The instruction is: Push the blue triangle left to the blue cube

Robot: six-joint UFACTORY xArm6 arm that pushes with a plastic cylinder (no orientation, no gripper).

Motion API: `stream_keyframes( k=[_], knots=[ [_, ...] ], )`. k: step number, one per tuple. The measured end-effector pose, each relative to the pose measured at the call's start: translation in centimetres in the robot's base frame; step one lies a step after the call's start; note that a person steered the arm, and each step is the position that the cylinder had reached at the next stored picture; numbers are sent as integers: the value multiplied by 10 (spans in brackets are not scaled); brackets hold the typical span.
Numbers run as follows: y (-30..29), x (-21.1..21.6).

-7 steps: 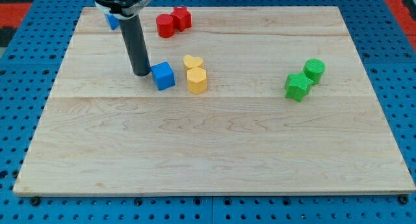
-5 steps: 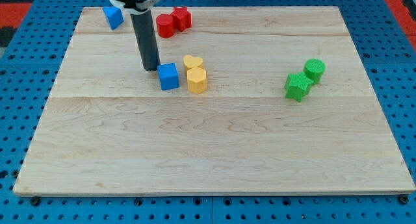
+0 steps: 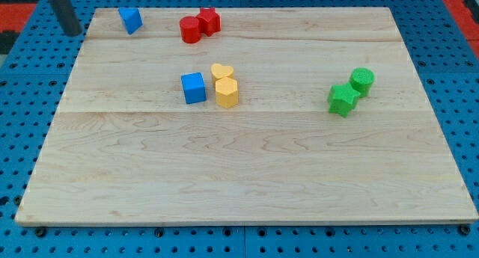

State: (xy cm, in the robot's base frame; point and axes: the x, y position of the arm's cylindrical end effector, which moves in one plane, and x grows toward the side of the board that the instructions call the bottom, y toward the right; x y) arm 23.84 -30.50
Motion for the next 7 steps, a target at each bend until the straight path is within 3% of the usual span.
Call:
stream_keyframes(
  k=[1, 2, 3, 4, 5, 6, 7],
  knots=[
    [22, -37],
    [79, -43],
    [120, 14],
    [125, 40],
    [79, 19],
    [89, 6],
    [152, 83]
  ],
)
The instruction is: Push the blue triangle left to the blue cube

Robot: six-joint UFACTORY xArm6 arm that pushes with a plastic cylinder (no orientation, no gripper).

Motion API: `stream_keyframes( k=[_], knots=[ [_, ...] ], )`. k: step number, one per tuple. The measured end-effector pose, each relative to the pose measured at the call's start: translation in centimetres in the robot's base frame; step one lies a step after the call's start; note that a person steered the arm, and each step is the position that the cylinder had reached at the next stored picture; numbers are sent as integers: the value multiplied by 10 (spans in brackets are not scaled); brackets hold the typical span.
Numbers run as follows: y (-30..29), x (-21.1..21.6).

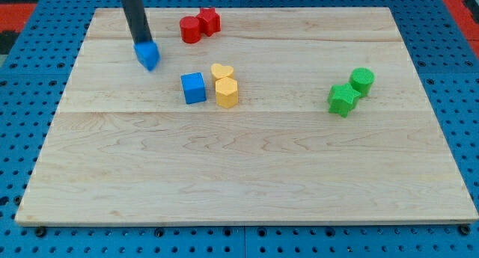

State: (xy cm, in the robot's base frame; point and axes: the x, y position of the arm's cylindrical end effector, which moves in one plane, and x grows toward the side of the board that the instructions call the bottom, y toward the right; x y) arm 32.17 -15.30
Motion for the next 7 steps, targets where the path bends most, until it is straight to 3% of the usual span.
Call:
stream_keyframes(
  k=[1, 2, 4, 5, 7],
  knots=[
    [72, 47],
    [5, 42],
    [-40, 23],
    [-49, 49],
    [10, 71]
  ],
)
